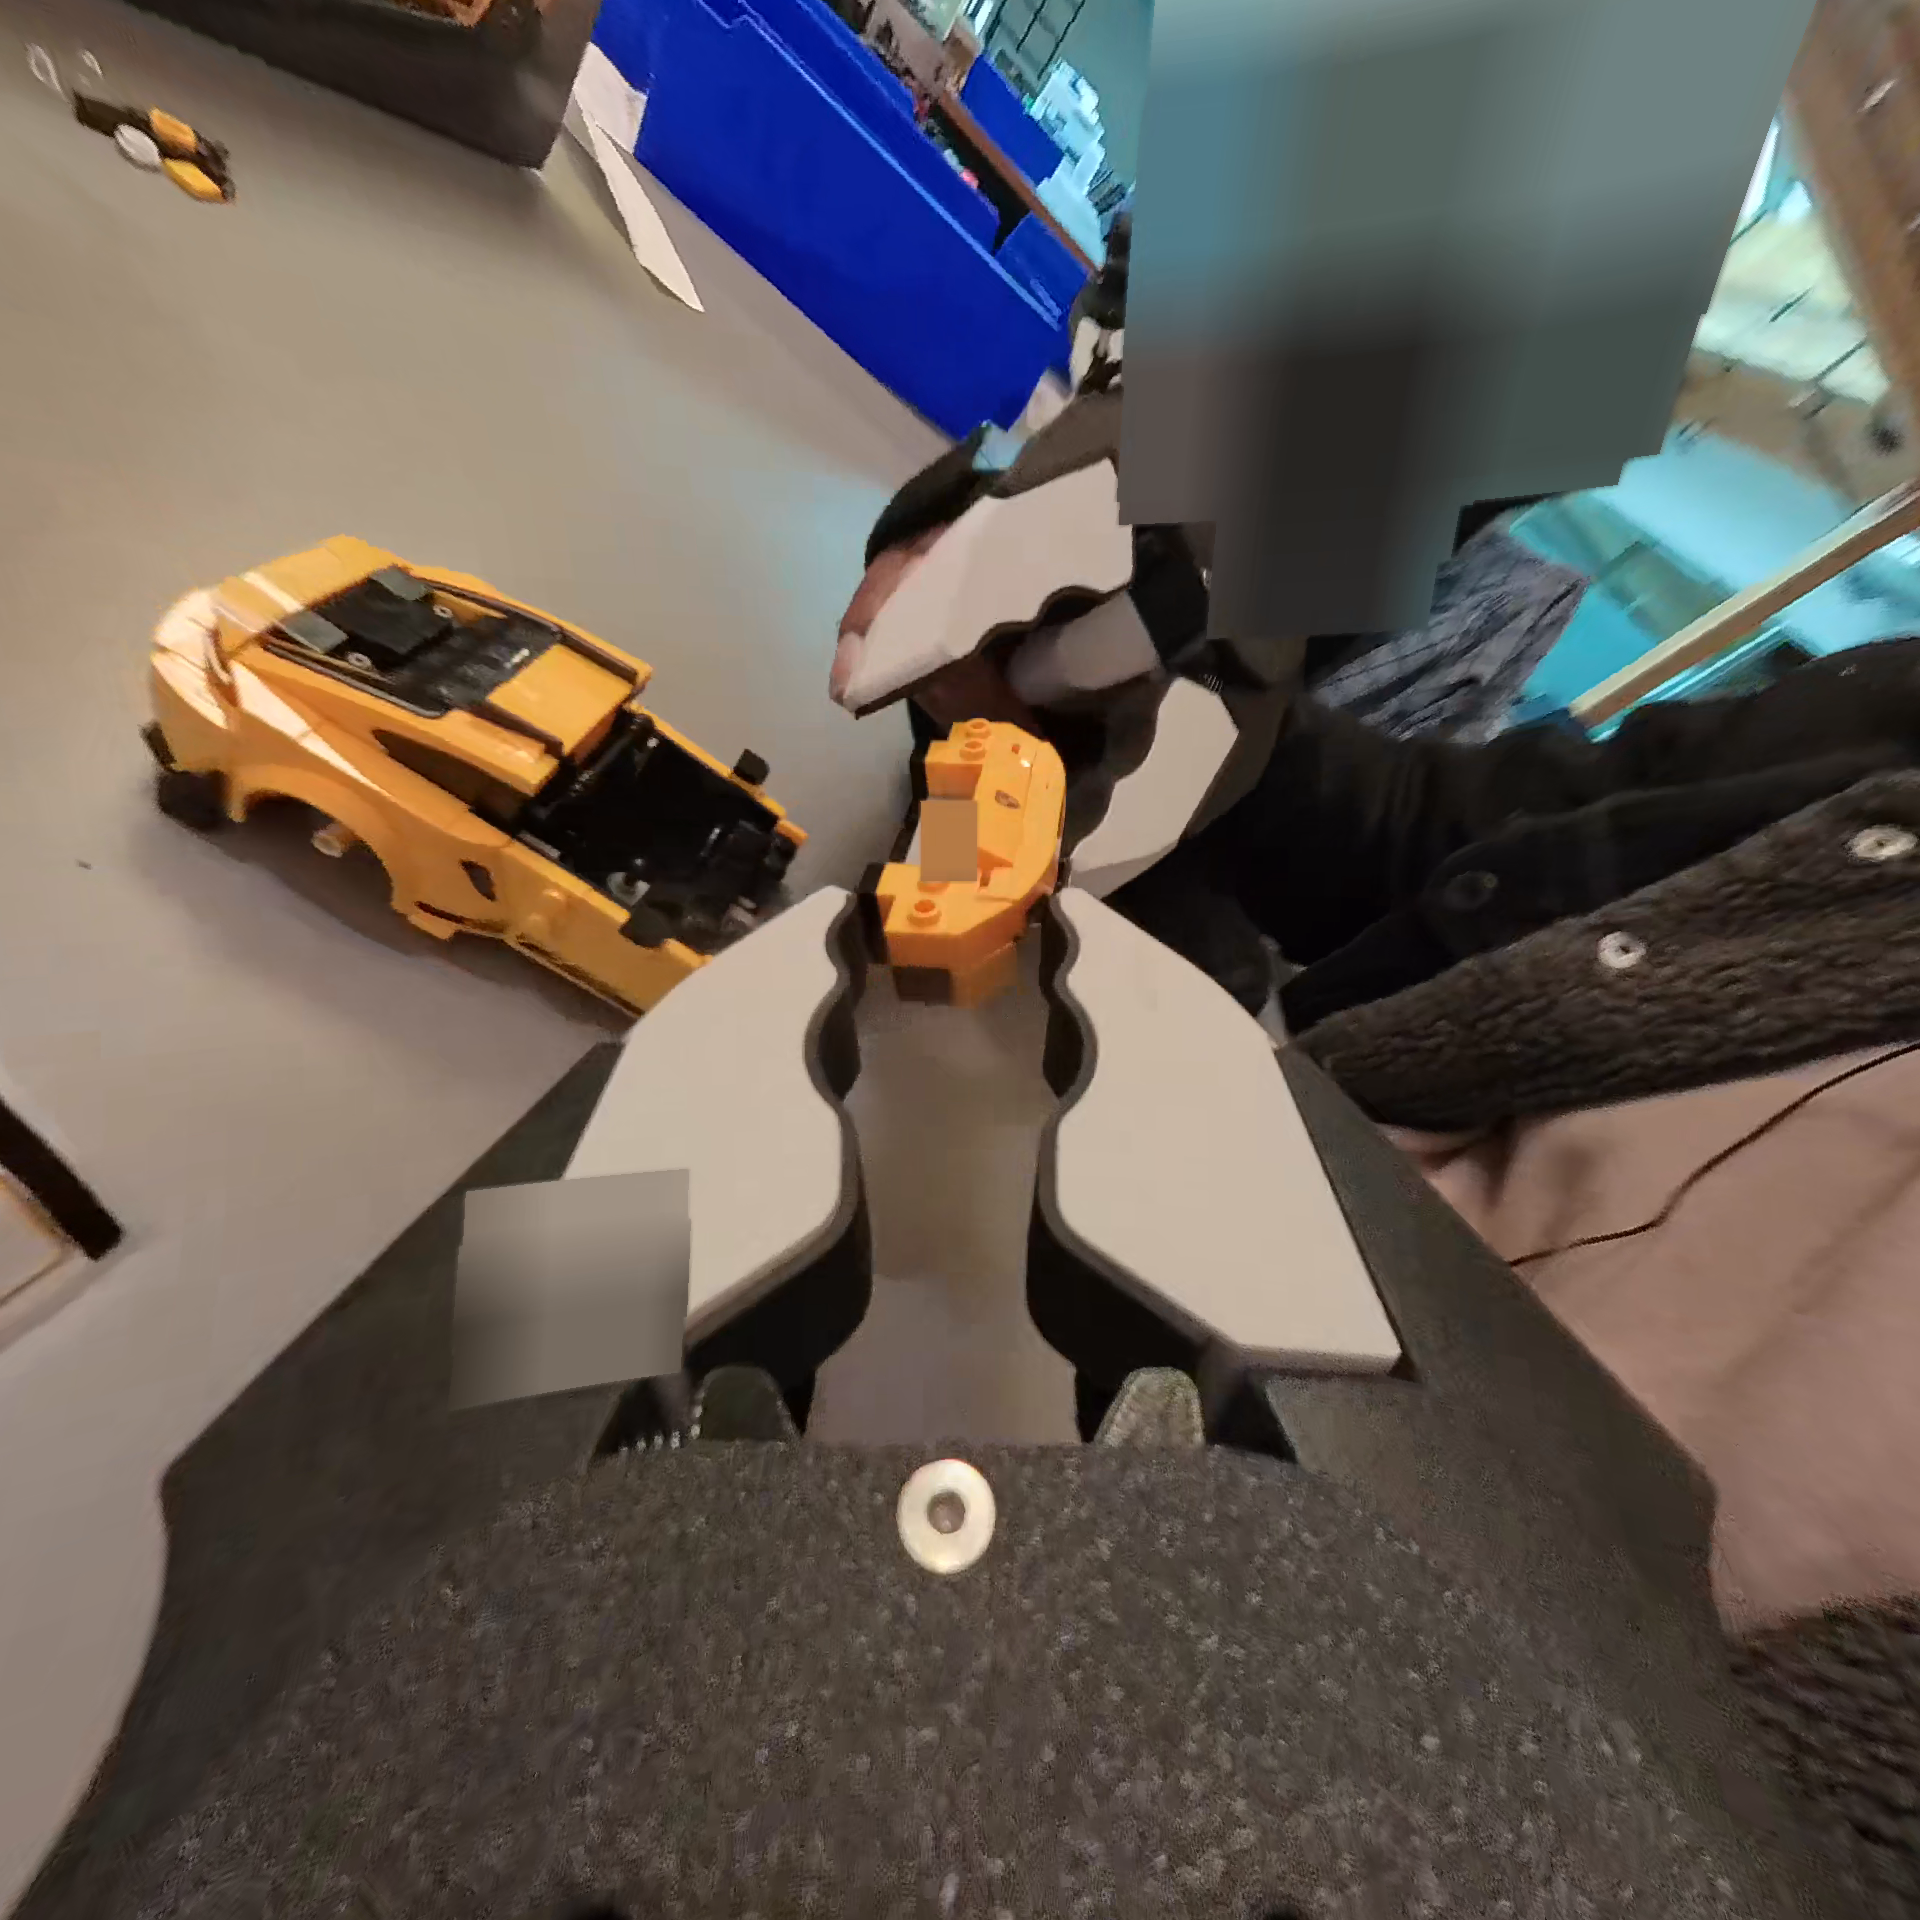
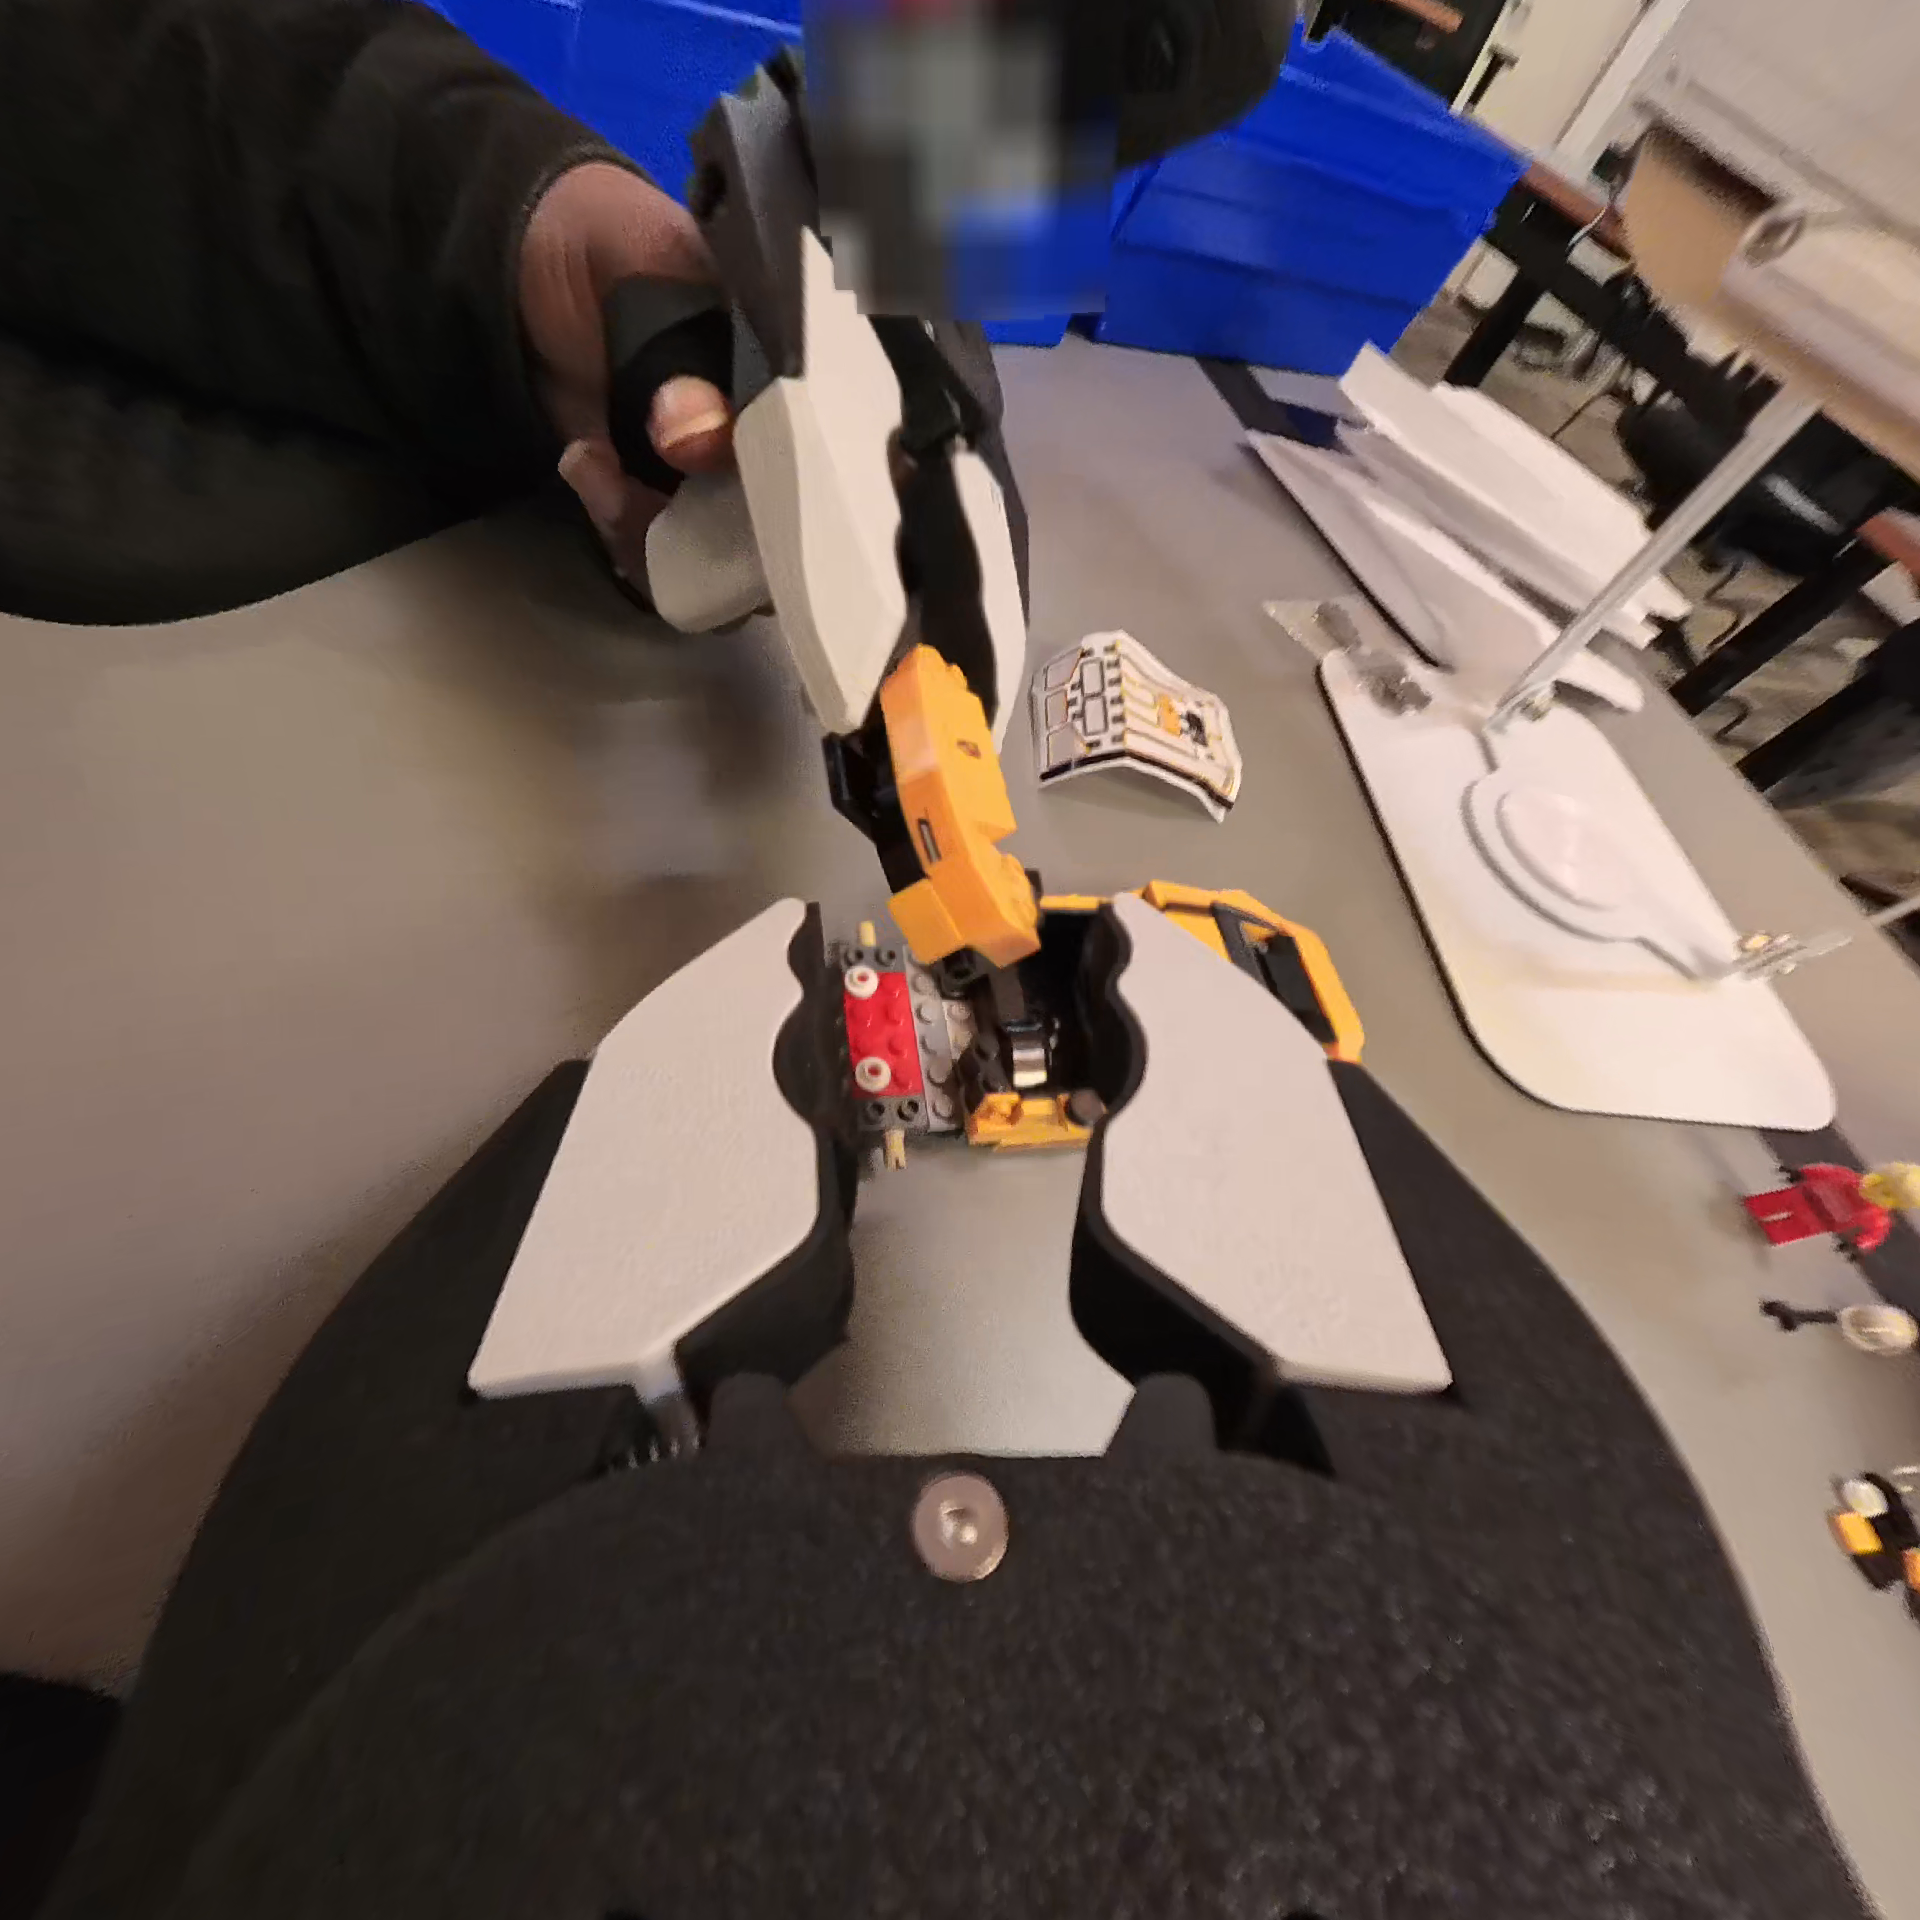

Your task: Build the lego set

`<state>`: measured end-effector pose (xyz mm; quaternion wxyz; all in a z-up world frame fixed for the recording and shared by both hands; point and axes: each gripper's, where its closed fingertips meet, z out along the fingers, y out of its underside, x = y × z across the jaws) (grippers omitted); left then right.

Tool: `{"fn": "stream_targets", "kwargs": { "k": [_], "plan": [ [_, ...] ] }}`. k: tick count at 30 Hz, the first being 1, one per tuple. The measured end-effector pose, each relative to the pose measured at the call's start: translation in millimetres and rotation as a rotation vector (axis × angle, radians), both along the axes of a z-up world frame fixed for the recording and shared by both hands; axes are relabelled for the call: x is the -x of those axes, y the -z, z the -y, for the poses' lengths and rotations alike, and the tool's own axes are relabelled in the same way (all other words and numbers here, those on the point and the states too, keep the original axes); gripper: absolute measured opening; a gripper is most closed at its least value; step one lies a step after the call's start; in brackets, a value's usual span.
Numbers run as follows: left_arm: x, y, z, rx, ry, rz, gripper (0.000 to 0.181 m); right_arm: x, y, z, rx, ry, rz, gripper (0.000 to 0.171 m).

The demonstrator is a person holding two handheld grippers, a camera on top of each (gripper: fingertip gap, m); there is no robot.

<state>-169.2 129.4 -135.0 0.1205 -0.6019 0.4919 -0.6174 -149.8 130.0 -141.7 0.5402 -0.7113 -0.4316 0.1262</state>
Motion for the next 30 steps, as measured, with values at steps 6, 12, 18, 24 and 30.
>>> {"fn": "stream_targets", "kwargs": {
  "k": [6,12,18,24,30],
  "plan": [
    [1,-7,12,0.132,0.062,0.014,0.032,5,-13,4,-0.125,-0.018,0.023,0.028],
    [2,-11,16,0.184,0.093,0.032,0.03,9,-12,12,-0.003,-0.084,-0.082,0.022],
    [3,-10,18,0.062,0.103,0.048,0.032,10,-12,15,0.036,-0.11,-0.109,0.022],
    [3,-7,18,0.017,0.104,0.044,0.033,10,-9,14,0.032,-0.108,-0.094,0.022],
    [4,-6,19,0.053,0.11,0.033,0.034,10,-7,14,0.011,-0.108,-0.067,0.022]
  ]
}}
